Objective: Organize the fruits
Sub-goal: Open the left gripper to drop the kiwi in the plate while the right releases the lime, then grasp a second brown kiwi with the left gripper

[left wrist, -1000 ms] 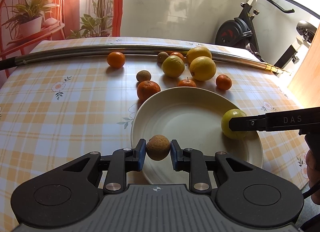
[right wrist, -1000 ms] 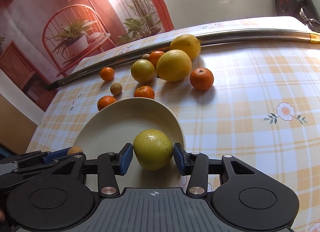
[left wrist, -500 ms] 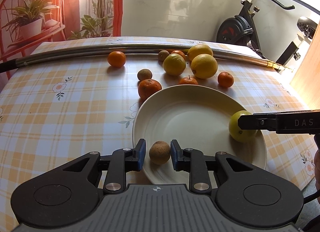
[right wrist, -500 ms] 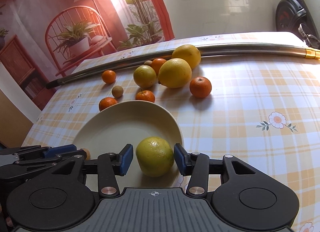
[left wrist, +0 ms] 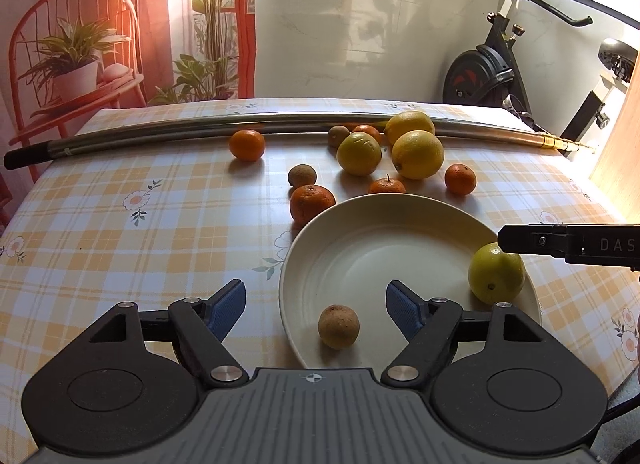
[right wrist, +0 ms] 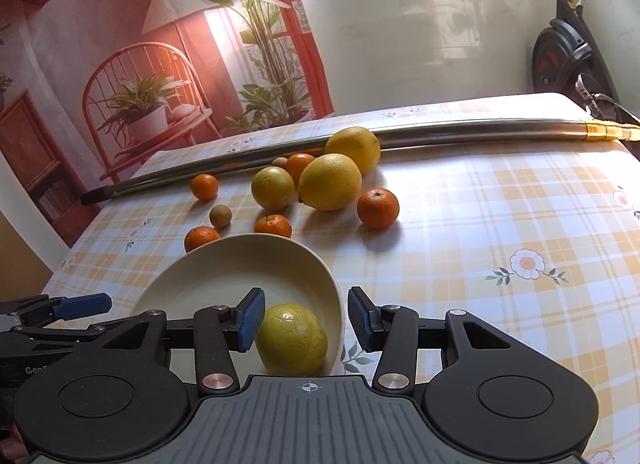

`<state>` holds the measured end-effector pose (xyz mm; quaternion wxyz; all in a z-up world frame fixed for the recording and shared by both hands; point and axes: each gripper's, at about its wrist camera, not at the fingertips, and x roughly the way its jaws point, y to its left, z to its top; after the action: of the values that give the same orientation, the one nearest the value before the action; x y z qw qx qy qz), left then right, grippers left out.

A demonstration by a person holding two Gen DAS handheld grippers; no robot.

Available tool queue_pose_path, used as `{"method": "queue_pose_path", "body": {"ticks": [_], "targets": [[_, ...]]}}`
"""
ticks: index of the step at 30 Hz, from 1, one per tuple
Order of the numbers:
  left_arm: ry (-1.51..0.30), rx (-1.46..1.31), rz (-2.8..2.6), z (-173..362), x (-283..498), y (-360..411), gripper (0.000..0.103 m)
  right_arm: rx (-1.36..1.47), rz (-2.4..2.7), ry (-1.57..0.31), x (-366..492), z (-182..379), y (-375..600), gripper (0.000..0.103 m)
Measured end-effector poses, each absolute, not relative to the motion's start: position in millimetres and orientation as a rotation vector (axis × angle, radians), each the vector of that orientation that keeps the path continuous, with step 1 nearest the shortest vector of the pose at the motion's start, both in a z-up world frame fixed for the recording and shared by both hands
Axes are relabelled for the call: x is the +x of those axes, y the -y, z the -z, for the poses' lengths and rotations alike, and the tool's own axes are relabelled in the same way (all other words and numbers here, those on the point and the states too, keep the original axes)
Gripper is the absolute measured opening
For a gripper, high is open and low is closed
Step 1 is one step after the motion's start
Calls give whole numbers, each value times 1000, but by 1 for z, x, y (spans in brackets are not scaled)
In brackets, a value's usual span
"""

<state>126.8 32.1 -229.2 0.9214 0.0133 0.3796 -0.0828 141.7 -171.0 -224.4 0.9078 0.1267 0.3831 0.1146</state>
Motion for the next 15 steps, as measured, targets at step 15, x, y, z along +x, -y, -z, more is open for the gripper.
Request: {"method": "queue_pose_path", "body": {"ticks": [15], "targets": [[-775,-69,28,210,158,-60,90,253,-194,-768,148,223,176,43]]}}
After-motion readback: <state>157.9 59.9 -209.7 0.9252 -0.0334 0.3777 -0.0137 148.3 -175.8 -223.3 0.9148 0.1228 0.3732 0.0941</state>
